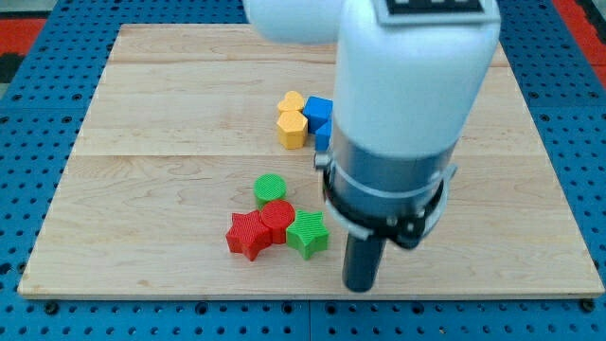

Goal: Move green star at bottom right to blue triangle

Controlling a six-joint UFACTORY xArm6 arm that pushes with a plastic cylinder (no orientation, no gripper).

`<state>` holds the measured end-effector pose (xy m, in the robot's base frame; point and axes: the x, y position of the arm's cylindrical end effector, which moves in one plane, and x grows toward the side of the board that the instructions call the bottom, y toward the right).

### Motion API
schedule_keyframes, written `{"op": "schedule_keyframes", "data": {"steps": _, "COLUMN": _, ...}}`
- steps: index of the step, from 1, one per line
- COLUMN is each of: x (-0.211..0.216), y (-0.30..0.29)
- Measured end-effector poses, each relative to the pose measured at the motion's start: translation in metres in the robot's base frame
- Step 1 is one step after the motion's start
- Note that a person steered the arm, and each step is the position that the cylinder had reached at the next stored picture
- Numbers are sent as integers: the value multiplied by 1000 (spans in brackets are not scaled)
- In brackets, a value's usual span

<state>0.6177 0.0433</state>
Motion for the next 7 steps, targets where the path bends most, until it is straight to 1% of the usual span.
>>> {"op": "schedule_keyframes", "data": {"steps": 1, "x": 0, "y": -33}}
{"op": "schedule_keyframes", "data": {"steps": 2, "x": -25, "y": -56}}
{"op": "schedule_keyframes", "data": {"steps": 3, "x": -50, "y": -55}}
{"op": "schedule_keyframes", "data": {"steps": 4, "x": -62, "y": -32}}
{"op": "schedule_keyframes", "data": {"steps": 5, "x": -106, "y": -33}}
{"op": "schedule_keyframes", "data": {"steps": 6, "x": -116, "y": -31}}
{"op": "schedule_keyframes", "data": {"steps": 7, "x": -100, "y": 4}}
